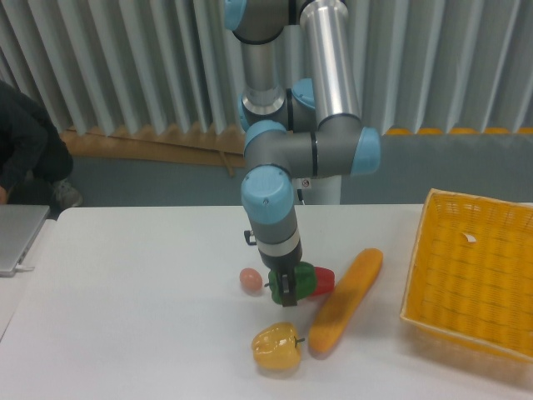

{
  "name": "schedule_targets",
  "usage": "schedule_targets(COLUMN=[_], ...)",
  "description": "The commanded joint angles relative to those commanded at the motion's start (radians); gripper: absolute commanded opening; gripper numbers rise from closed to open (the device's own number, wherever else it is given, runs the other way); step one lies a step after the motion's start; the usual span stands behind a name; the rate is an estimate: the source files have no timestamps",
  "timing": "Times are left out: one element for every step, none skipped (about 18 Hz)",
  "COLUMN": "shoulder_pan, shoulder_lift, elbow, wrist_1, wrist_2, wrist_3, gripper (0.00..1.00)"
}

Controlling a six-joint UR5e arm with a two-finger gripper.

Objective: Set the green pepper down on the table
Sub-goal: 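Lower the green pepper onto the table beside the red and yellow peppers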

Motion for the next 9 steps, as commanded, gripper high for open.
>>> schedule_targets(shoulder_pan=[0.0,0.0,0.0,0.0,0.0,0.0,0.0,0.0,-0.002], shoulder_lift=[0.0,0.0,-0.003,-0.008,-0.009,-0.009,-0.009,-0.008,-0.008], elbow=[0.0,0.0,0.0,0.0,0.0,0.0,0.0,0.0,-0.002], wrist_1=[0.0,0.0,0.002,0.003,0.005,0.005,0.009,0.012,0.012], wrist_2=[0.0,0.0,0.002,0.002,0.003,0.003,0.005,0.005,0.005], wrist_3=[0.0,-0.002,-0.003,-0.006,-0.008,-0.008,-0.008,-0.008,-0.008], gripper=[0.46,0.46,0.45,0.45,0.45,0.45,0.45,0.45,0.46])
